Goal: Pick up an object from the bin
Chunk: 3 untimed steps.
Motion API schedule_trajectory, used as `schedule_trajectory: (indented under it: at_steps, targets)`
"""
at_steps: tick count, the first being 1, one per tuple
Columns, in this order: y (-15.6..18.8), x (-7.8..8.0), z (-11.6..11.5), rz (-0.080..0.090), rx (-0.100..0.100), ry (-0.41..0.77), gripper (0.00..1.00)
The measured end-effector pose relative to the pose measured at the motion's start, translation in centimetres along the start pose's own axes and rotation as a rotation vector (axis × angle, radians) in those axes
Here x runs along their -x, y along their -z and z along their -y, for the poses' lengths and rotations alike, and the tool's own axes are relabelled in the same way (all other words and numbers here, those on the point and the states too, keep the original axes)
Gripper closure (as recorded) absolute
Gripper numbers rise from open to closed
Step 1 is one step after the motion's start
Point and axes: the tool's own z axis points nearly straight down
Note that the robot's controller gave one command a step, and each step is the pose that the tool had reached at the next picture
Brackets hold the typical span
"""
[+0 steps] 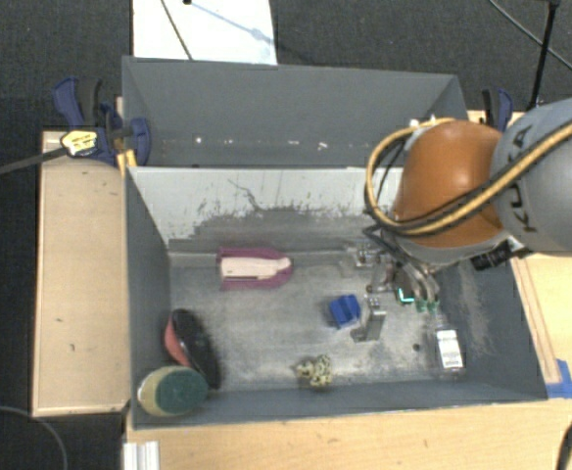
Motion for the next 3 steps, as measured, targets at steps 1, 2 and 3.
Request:
schedule_trajectory:
  at_steps: [1, 2, 3]
  targets:
    - [-9.0, 2.8, 1.4, 0.0, 0.0, -0.096, 0.0]
    - [-8.5, 3.0, 1.4, 0.007, 0.0, -0.096, 1.0]
    - [5.0, 0.1, 1.7, 0.014, 0.0, -0.071, 1.0]
